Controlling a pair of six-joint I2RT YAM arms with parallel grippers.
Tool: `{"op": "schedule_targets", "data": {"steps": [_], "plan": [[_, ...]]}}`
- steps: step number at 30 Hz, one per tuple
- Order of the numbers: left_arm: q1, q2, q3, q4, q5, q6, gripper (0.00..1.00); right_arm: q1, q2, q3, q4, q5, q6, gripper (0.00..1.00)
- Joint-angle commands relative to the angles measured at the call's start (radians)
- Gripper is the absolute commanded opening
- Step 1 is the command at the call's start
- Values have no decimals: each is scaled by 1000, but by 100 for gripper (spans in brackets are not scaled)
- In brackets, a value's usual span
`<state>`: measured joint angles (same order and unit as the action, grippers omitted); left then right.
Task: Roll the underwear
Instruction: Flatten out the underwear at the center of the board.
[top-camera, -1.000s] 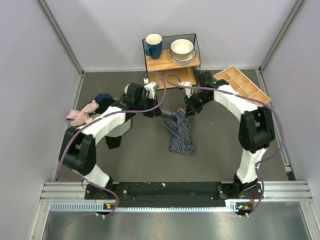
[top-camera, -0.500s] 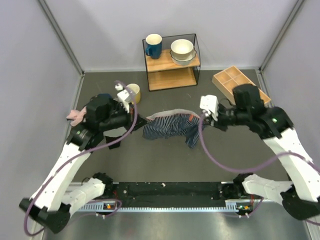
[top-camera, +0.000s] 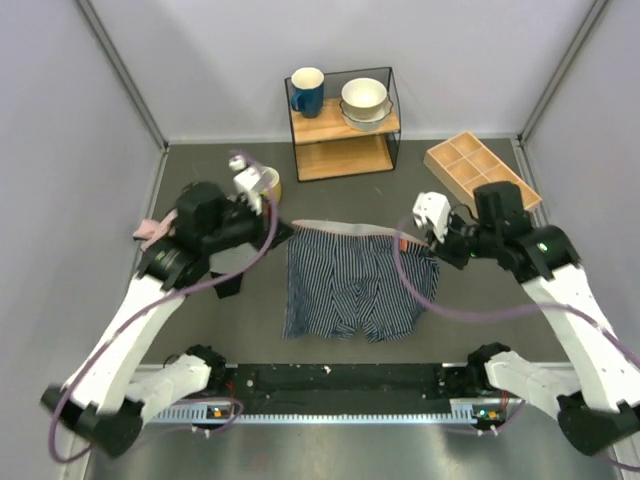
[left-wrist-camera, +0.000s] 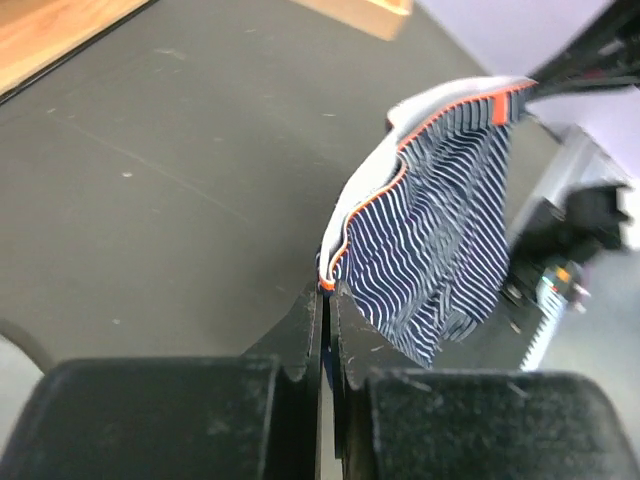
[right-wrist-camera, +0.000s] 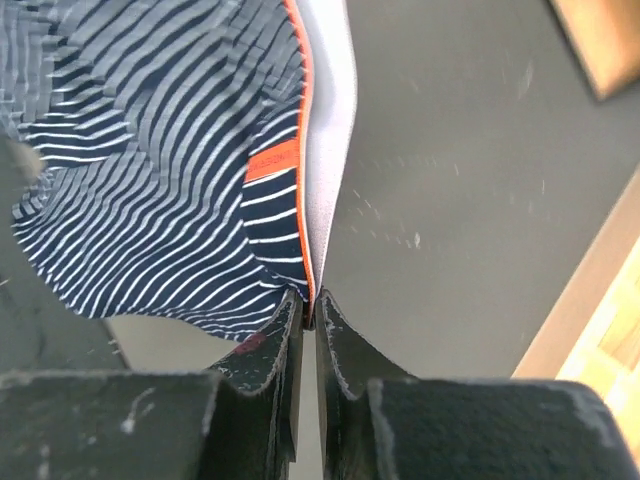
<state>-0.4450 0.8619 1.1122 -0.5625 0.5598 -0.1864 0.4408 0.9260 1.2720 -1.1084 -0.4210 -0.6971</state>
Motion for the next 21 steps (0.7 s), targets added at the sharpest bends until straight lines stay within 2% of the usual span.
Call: {"op": "schedule_targets", "data": {"steps": [1,2,3,4,5,6,7,9,10,12,14,17,18,19,20,21], "plan": [[12,422,98,170,-269,16,0,-195,216,-100,298,142,192,10],[15,506,132,196,-332,24,0,-224,311,-109,364,178,214,11],[15,590,174,228,-369,25,0,-247,359,-111,462,198,228,23],[17,761,287,225,-392,22,0,-266,422,-94,490,214,240,32],[17,843,360,210,-400,25,9,-295,479,-68,496,243,243,40],[17,921,441,128,-399,16,19,-307,582,-13,492,255,251,49],[15,1048,603,89,-390,1,28,-319,611,6,492,257,261,50],[12,1109,728,49,-412,-25,37,-344,629,23,496,257,262,55],[12,1105,732,67,-419,-31,48,-350,623,20,498,222,257,57],[12,1051,721,104,-431,-16,55,-356,571,-18,498,159,204,58],[12,999,703,105,-451,30,61,-355,527,-60,484,-11,138,58],[15,861,614,121,-486,90,63,-346,432,-179,430,-263,-100,58],[17,776,554,127,-491,109,64,-331,404,-254,411,-315,-269,58],[17,729,520,137,-506,146,65,-317,366,-291,380,-400,-374,61],[17,679,485,142,-518,162,69,-301,349,-322,293,-418,-487,72],[19,576,412,145,-526,175,74,-245,337,-376,276,-412,-627,77]]}}
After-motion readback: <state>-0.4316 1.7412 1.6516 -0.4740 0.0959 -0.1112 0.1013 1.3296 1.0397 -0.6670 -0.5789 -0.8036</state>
